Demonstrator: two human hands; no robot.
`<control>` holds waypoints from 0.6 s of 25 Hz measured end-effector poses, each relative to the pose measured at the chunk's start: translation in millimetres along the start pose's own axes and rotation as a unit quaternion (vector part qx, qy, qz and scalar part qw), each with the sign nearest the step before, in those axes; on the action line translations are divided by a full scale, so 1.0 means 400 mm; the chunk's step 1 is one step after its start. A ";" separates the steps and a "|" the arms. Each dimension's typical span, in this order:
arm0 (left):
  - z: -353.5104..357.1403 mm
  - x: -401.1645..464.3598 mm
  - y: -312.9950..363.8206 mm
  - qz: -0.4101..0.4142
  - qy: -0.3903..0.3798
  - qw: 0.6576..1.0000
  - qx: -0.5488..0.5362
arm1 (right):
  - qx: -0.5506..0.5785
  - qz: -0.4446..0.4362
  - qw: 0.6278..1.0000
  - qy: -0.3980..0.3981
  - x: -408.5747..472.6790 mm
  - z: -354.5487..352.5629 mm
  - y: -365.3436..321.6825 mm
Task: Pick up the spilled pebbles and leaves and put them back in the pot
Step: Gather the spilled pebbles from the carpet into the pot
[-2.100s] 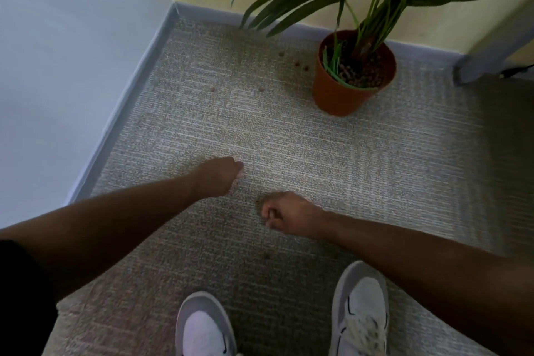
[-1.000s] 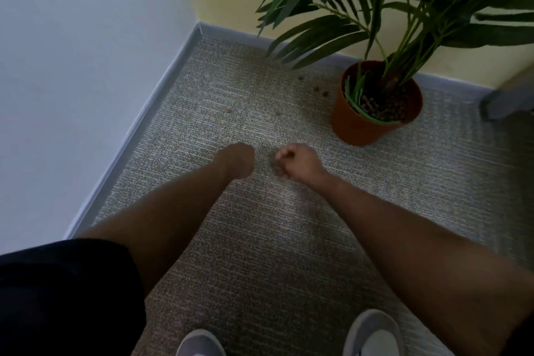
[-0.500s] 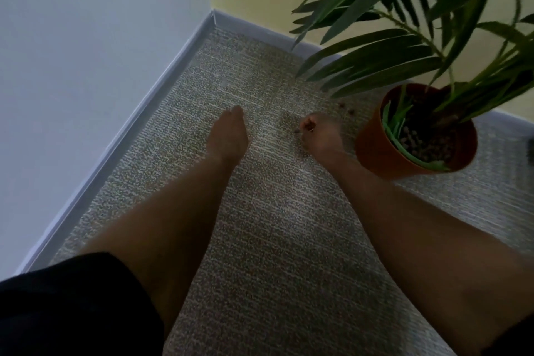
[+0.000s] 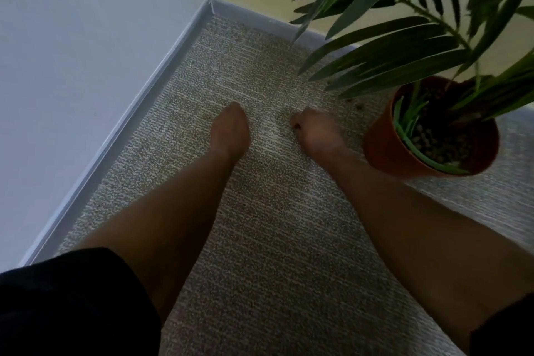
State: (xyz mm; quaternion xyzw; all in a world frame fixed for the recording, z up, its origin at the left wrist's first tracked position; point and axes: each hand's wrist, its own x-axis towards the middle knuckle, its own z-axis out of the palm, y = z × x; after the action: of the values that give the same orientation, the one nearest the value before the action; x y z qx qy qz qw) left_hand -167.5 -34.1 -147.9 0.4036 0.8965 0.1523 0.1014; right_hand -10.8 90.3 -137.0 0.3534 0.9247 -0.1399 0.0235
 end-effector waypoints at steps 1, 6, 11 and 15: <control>-0.005 0.006 0.001 -0.005 -0.012 1.000 0.000 | 0.004 -0.002 1.000 -0.011 -0.016 0.007 -0.014; -0.017 -0.043 0.054 -0.033 -0.079 0.996 -0.033 | 0.018 0.004 1.000 -0.010 -0.157 0.039 -0.059; 0.006 -0.171 0.189 -0.058 -0.206 0.953 -0.216 | 0.545 0.283 0.788 0.040 -0.264 0.030 -0.076; -0.043 -0.226 0.326 -0.020 -0.214 0.932 -0.291 | 0.683 0.354 0.639 0.012 -0.295 -0.076 -0.044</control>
State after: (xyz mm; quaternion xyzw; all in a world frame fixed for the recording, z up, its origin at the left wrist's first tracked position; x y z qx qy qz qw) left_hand -23.5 -23.8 -80.2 0.3615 0.7779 0.3146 0.4065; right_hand 67.8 9.7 -86.9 0.5708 0.3710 -0.7080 -0.1877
